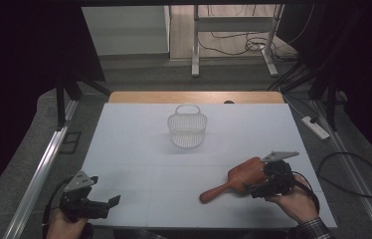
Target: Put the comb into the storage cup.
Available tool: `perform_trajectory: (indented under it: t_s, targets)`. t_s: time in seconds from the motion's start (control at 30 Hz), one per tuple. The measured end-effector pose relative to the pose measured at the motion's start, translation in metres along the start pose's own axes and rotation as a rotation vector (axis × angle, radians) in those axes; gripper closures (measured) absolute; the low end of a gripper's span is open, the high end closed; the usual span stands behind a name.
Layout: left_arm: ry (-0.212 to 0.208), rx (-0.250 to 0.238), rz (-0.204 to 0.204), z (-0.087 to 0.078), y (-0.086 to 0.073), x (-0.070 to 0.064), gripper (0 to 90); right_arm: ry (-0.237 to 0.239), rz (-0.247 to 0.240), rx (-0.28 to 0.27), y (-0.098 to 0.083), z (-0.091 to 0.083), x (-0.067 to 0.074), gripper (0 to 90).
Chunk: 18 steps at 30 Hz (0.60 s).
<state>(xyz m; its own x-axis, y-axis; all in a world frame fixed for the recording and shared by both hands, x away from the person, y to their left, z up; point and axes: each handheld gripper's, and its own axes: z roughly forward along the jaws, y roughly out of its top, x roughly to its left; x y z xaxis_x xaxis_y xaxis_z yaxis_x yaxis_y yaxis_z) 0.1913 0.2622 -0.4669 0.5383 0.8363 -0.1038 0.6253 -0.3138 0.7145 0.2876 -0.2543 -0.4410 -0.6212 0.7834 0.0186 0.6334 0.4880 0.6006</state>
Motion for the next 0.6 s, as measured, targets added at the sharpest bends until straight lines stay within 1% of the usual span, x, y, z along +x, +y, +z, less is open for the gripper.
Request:
perform_trajectory:
  t_s: [0.1, 0.2, 0.23, 0.27, 0.3, 0.33, 0.37, 0.43, 0.47, 0.5, 0.53, 0.57, 0.6]
  targets:
    - [0.000, 0.001, 0.001, 0.000, 0.000, 0.000, 0.3, -0.002, -0.004, 0.012, 0.001, 0.002, 0.000, 0.0]
    - [0.000, 0.000, 0.002, 0.000, 0.000, 0.000, 0.3, -0.016, -0.011, 0.026, 0.000, 0.003, 0.001, 0.0]
    - [0.000, 0.000, 0.002, 0.000, 0.000, 0.000, 0.3, -0.020, -0.011, 0.032, 0.000, 0.003, 0.001, 1.6]
    - [-0.001, 0.000, 0.004, 0.000, 0.000, 0.000, 0.3, -0.031, -0.013, 0.034, -0.001, 0.003, 0.000, 8.2]
    - [-0.001, 0.000, 0.005, 0.000, 0.000, 0.000, 0.3, -0.033, -0.013, 0.026, -0.001, 0.002, -0.001, 12.0]
    - [-0.001, 0.000, 0.005, 0.000, 0.000, 0.000, 0.3, -0.035, -0.011, 0.023, -0.002, 0.001, -0.002, 17.7]
    - [-0.001, 0.001, 0.006, 0.000, 0.000, 0.000, 0.3, -0.035, -0.011, 0.023, -0.002, 0.001, -0.002, 17.7]
    - [-0.001, 0.002, 0.009, 0.000, 0.000, -0.001, 0.3, -0.035, -0.004, 0.018, -0.003, -0.002, -0.004, 32.6]
    - [0.000, 0.002, 0.009, 0.000, 0.000, -0.001, 0.4, -0.024, 0.008, 0.020, -0.004, -0.004, -0.007, 43.3]
    - [0.000, 0.003, 0.010, 0.000, 0.000, -0.001, 0.4, -0.024, 0.008, 0.020, -0.004, -0.004, -0.007, 43.3]
    - [0.000, 0.004, 0.012, 0.001, 0.001, -0.001, 0.4, -0.014, 0.008, 0.035, -0.004, -0.006, -0.009, 55.2]
    - [0.000, 0.004, 0.013, 0.001, 0.001, -0.001, 0.4, -0.009, 0.005, 0.043, -0.004, -0.006, -0.010, 59.1]
    - [0.000, 0.004, 0.013, 0.001, 0.001, -0.001, 0.5, -0.009, 0.005, 0.043, -0.004, -0.006, -0.010, 59.1]
